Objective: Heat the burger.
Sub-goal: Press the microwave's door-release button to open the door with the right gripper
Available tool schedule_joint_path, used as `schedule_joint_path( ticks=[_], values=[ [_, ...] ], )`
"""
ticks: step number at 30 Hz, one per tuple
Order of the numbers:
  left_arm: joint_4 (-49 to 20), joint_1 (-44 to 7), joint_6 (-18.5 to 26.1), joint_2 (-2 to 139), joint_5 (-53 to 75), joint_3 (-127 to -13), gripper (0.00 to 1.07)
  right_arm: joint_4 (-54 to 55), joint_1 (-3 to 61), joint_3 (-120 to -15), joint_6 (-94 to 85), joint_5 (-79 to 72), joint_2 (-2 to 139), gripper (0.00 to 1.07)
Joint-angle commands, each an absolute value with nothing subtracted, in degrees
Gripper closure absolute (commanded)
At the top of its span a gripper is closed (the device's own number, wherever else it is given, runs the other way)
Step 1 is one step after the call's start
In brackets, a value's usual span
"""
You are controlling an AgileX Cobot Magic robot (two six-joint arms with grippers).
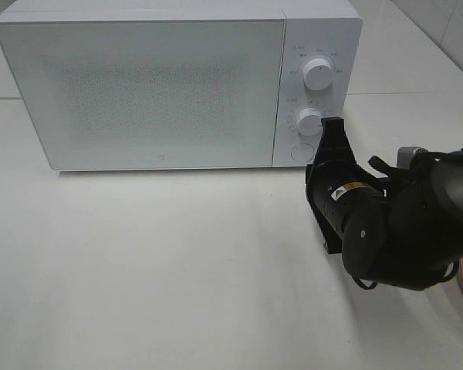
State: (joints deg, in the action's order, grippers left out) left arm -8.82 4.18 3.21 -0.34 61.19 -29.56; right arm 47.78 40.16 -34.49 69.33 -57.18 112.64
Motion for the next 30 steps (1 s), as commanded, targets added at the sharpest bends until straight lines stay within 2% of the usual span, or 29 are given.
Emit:
schedule_joint_path(
  ticks=[1,30],
  values=[
    [-9.1,4.3,3.2,-1.3,61.3,-29.6,0.09,45.2,38.7,-36.3,68.6,-55.3,113.4,1.07],
    [-9.1,4.3,3.2,-1.3,61.3,-29.6,0.09,44.0,33.3,-48.0,68.1,-52.2,122.3,1.07]
  ],
)
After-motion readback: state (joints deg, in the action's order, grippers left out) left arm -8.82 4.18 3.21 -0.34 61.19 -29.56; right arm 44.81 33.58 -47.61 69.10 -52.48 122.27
